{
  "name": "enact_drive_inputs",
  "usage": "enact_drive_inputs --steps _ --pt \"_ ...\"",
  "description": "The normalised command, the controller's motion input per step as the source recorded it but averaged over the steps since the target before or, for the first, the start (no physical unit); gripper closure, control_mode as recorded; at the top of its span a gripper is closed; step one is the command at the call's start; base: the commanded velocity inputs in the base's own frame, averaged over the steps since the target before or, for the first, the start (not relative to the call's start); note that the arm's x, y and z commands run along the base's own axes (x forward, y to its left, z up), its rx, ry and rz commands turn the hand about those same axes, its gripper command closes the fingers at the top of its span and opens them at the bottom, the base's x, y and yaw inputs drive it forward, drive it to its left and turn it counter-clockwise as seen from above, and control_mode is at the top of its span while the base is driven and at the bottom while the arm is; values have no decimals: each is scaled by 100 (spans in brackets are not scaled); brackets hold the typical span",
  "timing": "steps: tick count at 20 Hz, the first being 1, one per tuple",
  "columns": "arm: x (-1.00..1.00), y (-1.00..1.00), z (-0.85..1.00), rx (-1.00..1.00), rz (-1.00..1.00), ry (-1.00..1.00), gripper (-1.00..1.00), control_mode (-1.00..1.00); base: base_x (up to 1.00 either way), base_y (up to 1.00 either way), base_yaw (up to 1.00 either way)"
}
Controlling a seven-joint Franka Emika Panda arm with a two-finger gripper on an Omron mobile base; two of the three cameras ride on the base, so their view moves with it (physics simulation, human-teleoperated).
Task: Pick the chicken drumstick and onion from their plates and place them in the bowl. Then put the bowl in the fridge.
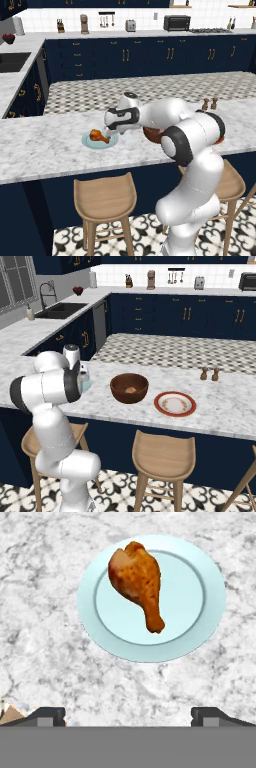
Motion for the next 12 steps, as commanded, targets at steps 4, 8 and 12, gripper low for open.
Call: enact_drive_inputs --steps 4,8,12 --pt "69 14 -37 0 3 12 -100 -100 0 0 0" --pt "69 26 -51 -1 1 11 -100 -100 0 0 0" --pt "49 30 -42 -1 1 10 -100 -100 0 0 0"
